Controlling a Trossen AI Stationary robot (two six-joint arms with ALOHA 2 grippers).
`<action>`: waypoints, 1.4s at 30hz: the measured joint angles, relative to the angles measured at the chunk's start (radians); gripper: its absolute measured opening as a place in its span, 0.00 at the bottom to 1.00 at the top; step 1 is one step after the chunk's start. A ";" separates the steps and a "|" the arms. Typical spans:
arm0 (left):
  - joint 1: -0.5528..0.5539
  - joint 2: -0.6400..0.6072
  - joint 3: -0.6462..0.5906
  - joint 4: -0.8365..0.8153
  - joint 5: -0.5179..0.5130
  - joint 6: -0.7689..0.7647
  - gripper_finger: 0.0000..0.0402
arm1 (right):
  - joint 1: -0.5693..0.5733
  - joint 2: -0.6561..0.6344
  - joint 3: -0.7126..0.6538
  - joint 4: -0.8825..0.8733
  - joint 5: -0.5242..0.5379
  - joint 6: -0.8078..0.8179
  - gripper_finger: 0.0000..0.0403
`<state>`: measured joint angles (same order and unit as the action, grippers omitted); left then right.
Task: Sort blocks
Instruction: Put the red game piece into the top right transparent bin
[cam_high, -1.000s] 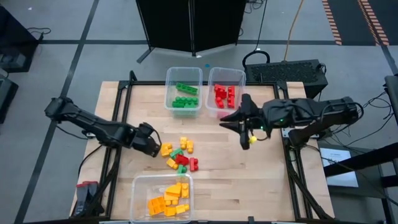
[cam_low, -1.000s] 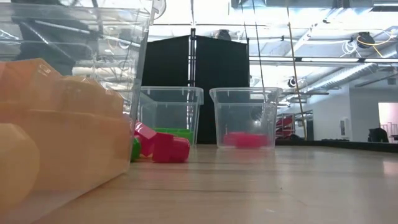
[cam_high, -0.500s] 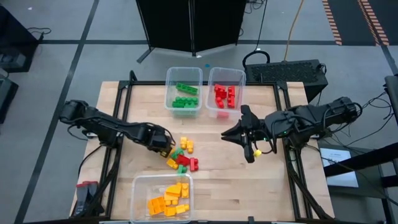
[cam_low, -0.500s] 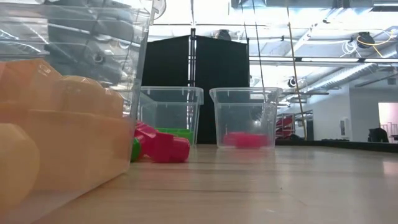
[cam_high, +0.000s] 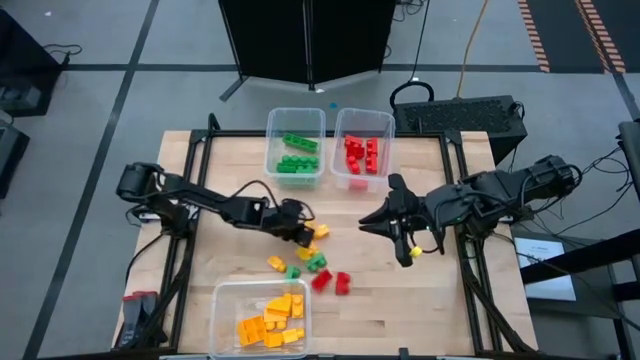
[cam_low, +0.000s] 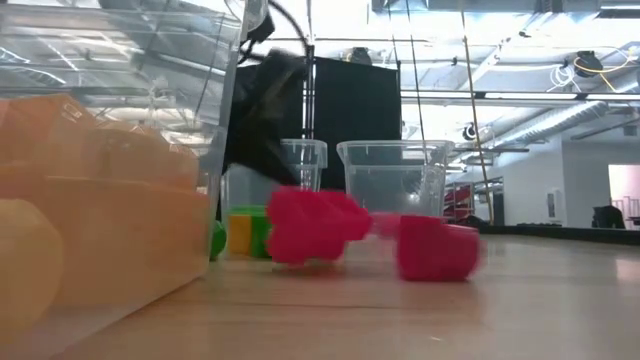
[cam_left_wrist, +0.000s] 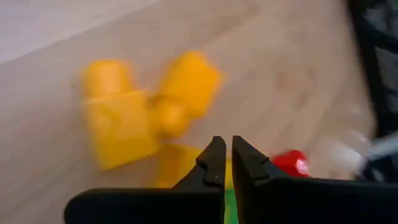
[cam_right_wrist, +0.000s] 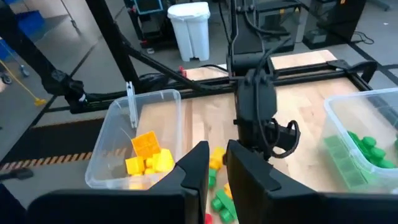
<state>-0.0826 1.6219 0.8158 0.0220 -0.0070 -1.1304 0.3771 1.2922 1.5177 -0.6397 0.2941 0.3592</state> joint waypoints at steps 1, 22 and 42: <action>0.004 0.011 0.017 0.010 0.024 0.027 0.00 | 0.000 0.000 0.000 -0.005 0.001 0.000 0.12; -0.079 -0.484 0.213 -0.272 -0.004 0.302 0.00 | 0.074 0.303 -0.189 0.111 -0.225 0.024 0.39; -0.143 -0.753 0.213 -0.595 -0.241 0.300 0.00 | 0.056 0.707 -0.065 -0.053 -0.335 0.154 0.99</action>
<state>-0.2259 0.8684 1.0286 -0.5729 -0.2478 -0.8302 0.4328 1.9995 1.4525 -0.6926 -0.0410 0.5133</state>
